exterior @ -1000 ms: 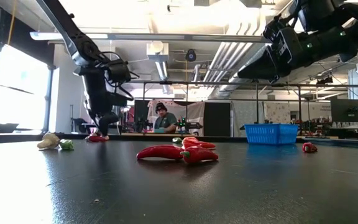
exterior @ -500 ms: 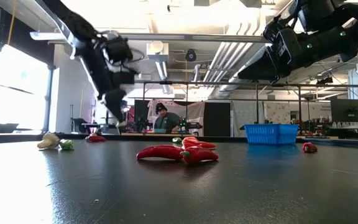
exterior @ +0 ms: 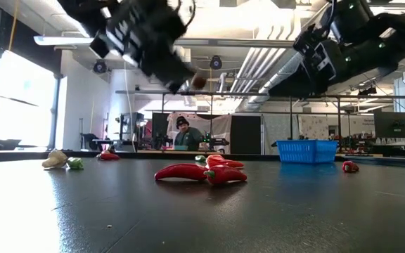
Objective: Sort produce into baskets
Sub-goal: Put the red mushroom into the green bin
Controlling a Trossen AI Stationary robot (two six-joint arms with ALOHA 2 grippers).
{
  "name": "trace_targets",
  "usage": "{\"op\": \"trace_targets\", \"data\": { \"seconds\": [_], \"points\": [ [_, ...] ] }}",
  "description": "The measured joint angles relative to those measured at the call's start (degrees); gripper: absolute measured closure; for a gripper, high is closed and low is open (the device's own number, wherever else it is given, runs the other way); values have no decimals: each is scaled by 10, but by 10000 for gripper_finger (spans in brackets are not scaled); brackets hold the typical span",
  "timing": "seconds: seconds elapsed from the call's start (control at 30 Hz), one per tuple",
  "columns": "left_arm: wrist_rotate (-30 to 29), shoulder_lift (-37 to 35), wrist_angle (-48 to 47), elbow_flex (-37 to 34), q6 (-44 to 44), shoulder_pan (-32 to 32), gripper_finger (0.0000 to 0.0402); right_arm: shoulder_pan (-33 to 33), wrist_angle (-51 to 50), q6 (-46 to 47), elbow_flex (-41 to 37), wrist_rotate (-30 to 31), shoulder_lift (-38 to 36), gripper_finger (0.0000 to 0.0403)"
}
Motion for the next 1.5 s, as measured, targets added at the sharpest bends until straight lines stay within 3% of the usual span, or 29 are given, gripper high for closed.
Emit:
{"op": "trace_targets", "data": {
  "seconds": [0.1,0.27,0.47,0.67,0.9,1.23,1.5],
  "points": [
    [38,31,49,31,-23,-32,401,-20,6,-5,0,-66,9,403],
    [37,97,50,122,-10,-79,401,-44,-3,-22,0,-159,8,403],
    [22,196,44,246,-13,-116,401,-61,-117,-36,0,-253,-16,403],
    [-10,264,-17,354,-2,-139,401,-46,-284,-7,0,-253,-90,403],
    [-47,313,-43,434,16,-158,401,-23,-391,-6,0,-217,-180,403],
    [-134,394,-54,521,37,-186,401,-16,-408,-21,0,-173,-197,403],
    [-162,470,-65,603,37,-194,401,-16,-409,-21,0,-148,-198,403]
  ]
}}
